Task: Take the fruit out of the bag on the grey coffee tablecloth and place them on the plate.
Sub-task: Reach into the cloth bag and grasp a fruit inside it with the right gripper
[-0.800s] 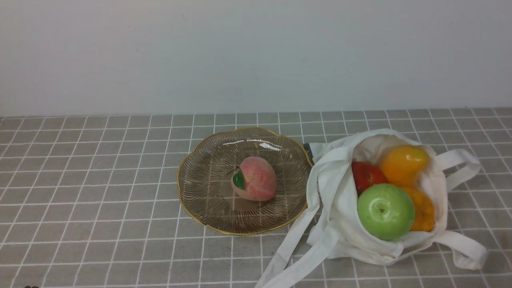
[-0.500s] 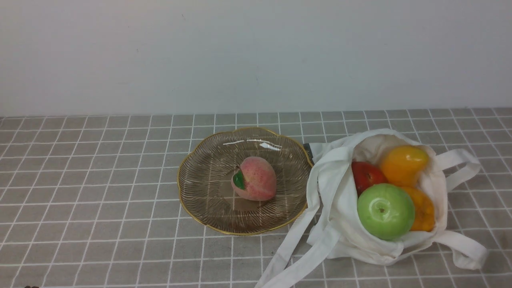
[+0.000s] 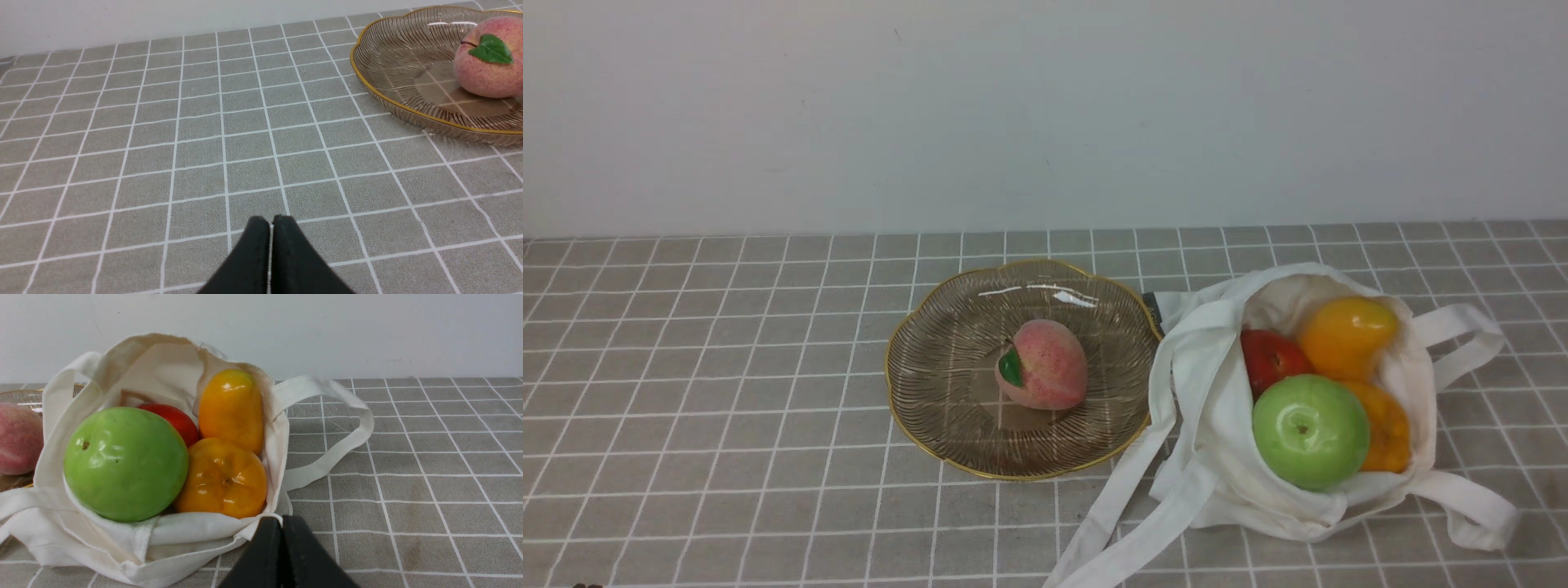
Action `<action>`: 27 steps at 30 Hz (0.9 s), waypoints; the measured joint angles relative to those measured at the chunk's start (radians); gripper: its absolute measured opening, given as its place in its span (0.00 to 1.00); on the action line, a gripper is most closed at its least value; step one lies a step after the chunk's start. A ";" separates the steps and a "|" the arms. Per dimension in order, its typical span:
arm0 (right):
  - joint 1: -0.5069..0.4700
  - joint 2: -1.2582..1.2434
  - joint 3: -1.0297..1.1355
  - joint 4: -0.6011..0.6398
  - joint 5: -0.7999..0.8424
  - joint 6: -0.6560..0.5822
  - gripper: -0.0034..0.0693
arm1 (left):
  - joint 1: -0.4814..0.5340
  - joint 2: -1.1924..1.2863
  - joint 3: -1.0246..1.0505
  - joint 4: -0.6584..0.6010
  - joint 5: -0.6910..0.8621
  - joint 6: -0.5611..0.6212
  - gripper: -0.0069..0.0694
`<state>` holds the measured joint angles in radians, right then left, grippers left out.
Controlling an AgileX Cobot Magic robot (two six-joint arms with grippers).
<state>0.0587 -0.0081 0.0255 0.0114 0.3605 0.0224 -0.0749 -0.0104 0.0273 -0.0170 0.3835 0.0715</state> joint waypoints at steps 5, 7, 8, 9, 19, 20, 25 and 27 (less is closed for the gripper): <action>0.000 0.000 0.000 -0.002 0.000 0.000 0.03 | 0.000 0.000 0.000 0.000 0.000 0.000 0.08; 0.000 0.000 0.000 -0.003 0.001 0.000 0.03 | 0.000 0.000 0.000 0.000 0.000 0.000 0.08; 0.000 0.000 0.000 -0.003 0.001 0.000 0.03 | 0.000 0.000 0.000 0.000 0.000 0.000 0.08; 0.000 0.000 0.000 -0.003 0.001 0.000 0.03 | 0.000 0.000 0.000 0.000 0.000 0.000 0.08; 0.000 0.000 0.000 -0.003 0.001 0.000 0.03 | 0.000 0.000 0.000 0.000 0.000 0.000 0.08; 0.000 0.000 0.000 -0.003 0.001 0.000 0.03 | 0.000 0.000 0.000 0.000 0.000 0.000 0.08; 0.000 0.000 0.004 0.187 -0.066 0.114 0.03 | 0.000 0.000 0.000 0.000 0.000 0.000 0.08; 0.000 0.000 0.004 0.454 -0.149 0.259 0.03 | 0.000 0.000 0.000 0.000 0.000 0.000 0.08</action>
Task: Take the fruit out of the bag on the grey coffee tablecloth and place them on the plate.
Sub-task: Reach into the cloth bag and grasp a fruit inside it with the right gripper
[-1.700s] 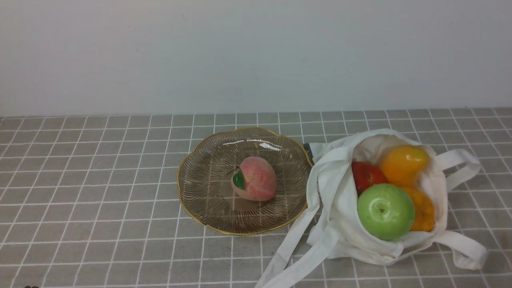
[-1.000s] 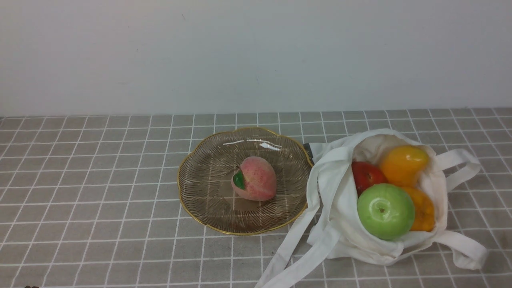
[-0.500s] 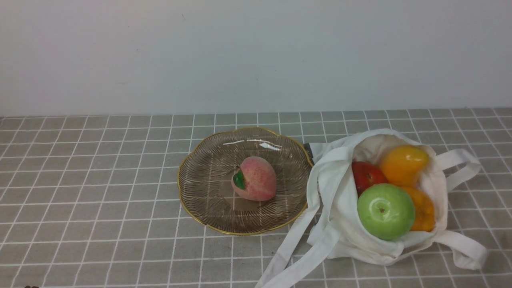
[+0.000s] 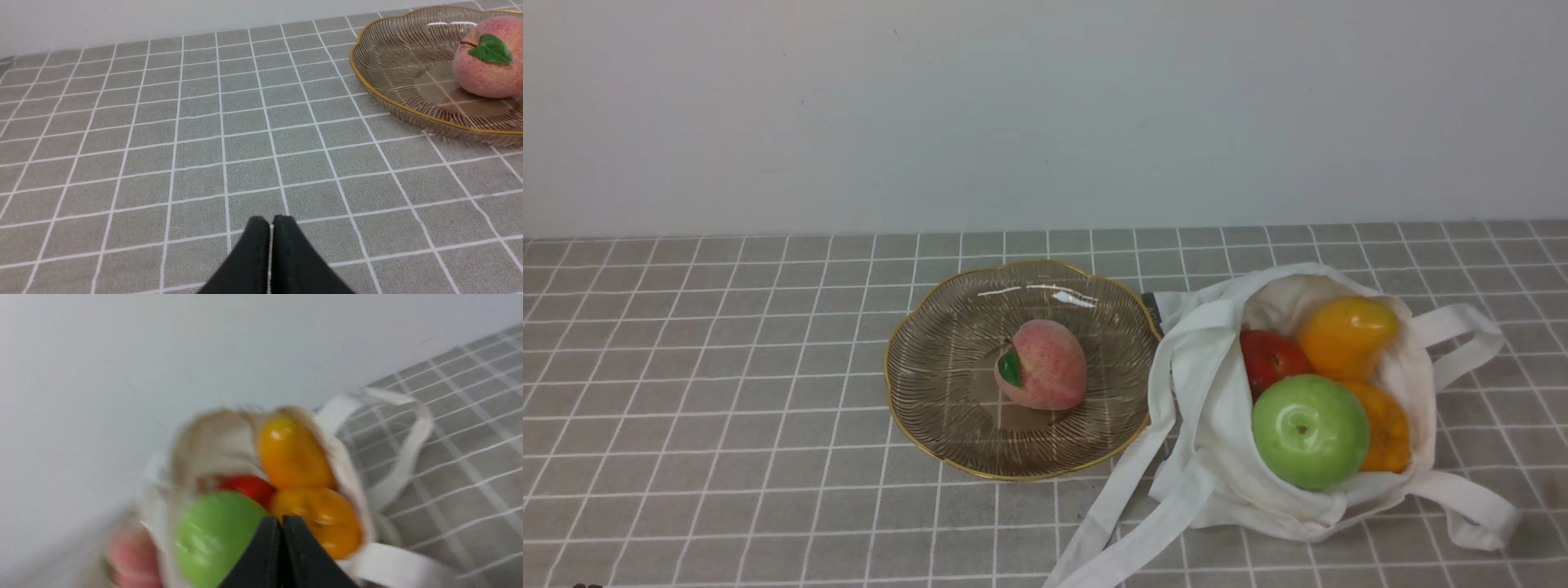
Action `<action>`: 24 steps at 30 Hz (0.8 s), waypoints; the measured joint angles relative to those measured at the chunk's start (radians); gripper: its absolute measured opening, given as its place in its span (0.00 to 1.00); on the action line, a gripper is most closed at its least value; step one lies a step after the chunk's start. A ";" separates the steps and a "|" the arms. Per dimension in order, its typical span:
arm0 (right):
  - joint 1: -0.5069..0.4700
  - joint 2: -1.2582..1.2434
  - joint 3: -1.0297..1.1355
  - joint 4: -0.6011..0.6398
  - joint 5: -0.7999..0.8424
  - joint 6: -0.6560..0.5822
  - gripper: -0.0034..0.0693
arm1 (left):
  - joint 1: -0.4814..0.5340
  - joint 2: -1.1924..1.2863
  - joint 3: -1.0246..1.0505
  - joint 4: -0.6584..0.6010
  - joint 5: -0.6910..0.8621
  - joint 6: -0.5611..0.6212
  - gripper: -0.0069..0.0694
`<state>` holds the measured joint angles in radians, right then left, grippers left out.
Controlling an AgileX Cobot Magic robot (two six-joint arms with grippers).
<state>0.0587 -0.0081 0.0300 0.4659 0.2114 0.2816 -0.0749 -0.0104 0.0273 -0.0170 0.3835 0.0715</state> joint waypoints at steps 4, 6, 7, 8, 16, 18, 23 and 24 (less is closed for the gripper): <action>0.000 0.000 0.000 0.309 -0.062 0.088 0.03 | 0.000 0.000 0.000 0.000 0.000 0.000 0.08; 0.000 0.000 0.000 0.390 -0.068 0.090 0.03 | 0.000 0.000 0.000 0.000 0.000 0.000 0.08; 0.000 0.000 0.000 0.414 -0.068 0.089 0.03 | 0.000 0.000 0.000 0.000 0.000 0.000 0.08; 0.000 0.000 0.000 0.414 -0.068 0.089 0.03 | 0.000 0.000 0.000 0.000 0.000 0.000 0.08; 0.000 0.000 -0.125 0.425 0.083 -0.137 0.03 | 0.000 0.000 0.000 0.000 0.000 0.000 0.08; 0.000 0.020 -0.219 0.385 0.091 -0.237 0.03 | 0.000 0.000 0.000 0.000 0.000 0.000 0.08; 0.000 0.260 -0.454 0.139 0.231 -0.362 0.03 | 0.000 0.000 0.000 0.000 0.000 0.000 0.08; 0.000 0.329 -0.490 0.074 0.290 -0.359 0.03 | 0.000 0.000 0.000 0.000 0.000 0.000 0.08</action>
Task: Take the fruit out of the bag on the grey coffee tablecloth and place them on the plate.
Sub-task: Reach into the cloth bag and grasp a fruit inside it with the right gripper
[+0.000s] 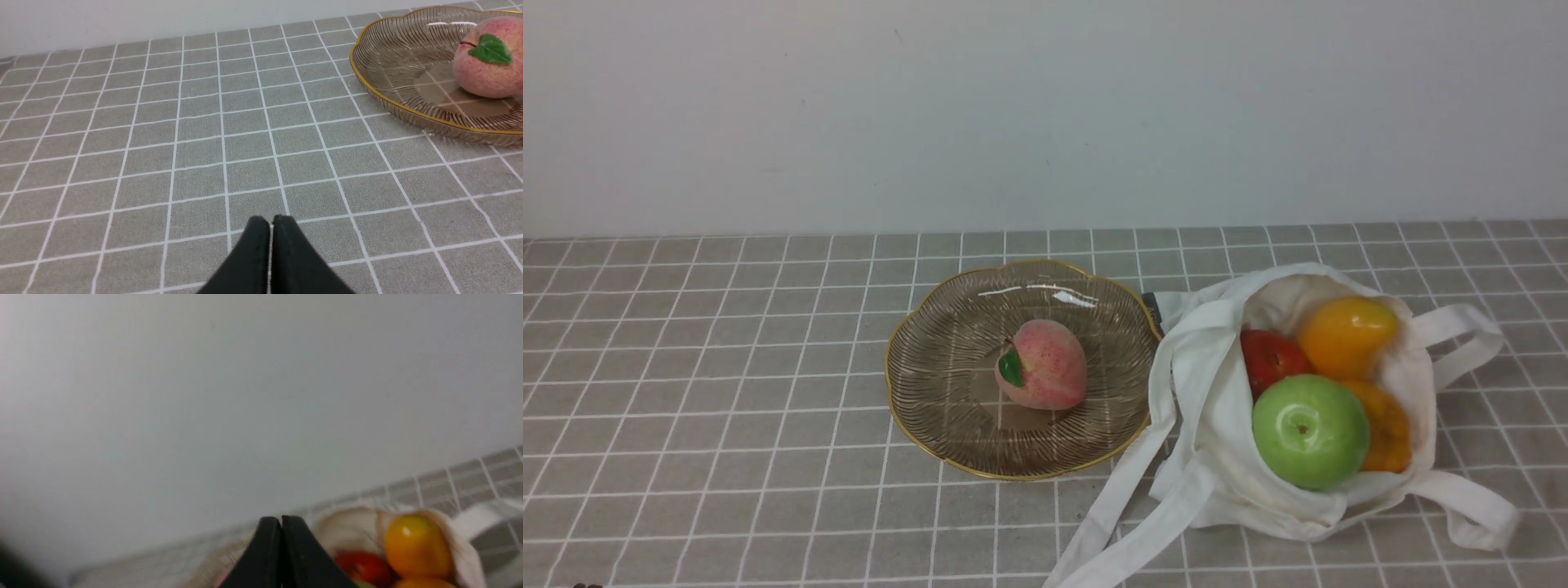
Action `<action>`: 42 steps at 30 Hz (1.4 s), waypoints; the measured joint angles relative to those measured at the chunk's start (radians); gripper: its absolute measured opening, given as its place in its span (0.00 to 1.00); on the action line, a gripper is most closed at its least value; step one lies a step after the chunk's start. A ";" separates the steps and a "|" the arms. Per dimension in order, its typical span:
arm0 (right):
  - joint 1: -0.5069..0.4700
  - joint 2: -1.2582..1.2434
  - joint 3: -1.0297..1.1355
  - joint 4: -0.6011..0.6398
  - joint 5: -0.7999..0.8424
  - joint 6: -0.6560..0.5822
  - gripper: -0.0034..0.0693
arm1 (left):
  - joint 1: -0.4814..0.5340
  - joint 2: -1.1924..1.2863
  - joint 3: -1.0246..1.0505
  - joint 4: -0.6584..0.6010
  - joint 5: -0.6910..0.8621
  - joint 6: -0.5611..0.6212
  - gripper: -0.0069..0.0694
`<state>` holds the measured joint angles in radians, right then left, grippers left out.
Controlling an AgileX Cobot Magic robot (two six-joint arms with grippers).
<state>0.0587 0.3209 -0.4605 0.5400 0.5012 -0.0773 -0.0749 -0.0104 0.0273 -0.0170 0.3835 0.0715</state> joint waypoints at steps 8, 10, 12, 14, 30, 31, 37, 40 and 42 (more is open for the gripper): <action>0.001 0.519 -0.148 -0.307 0.257 0.147 0.04 | 0.000 0.000 0.000 0.000 0.000 0.000 0.08; 0.011 0.622 -0.174 -0.303 0.255 0.136 0.06 | 0.000 0.000 0.000 0.000 0.000 0.000 0.08; 0.032 0.682 -0.194 -0.290 0.247 0.117 0.09 | 0.000 0.000 0.000 0.000 0.000 0.000 0.08; 0.095 0.795 -0.250 -0.257 0.227 0.070 0.19 | 0.000 0.000 0.000 0.000 0.000 0.000 0.08; 0.256 1.123 -0.467 -0.409 0.223 0.052 0.98 | 0.000 0.000 0.000 0.000 0.000 0.000 0.08; 0.256 1.131 -0.467 -0.409 0.222 0.055 0.98 | 0.000 0.000 0.000 0.000 0.000 0.000 0.08; 0.256 1.216 -0.474 -0.405 0.206 0.077 1.00 | 0.000 0.000 0.000 0.000 0.000 0.000 0.08; 0.256 1.220 -0.478 -0.405 0.205 0.077 0.99 | 0.000 0.000 0.000 0.000 0.000 0.000 0.08; 0.256 1.220 -0.478 -0.405 0.204 0.077 0.96 | 0.000 0.000 0.000 0.000 0.000 0.000 0.08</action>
<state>0.3149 1.5404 -0.9384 0.1349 0.7053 0.0000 -0.0749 -0.0104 0.0273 -0.0170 0.3835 0.0715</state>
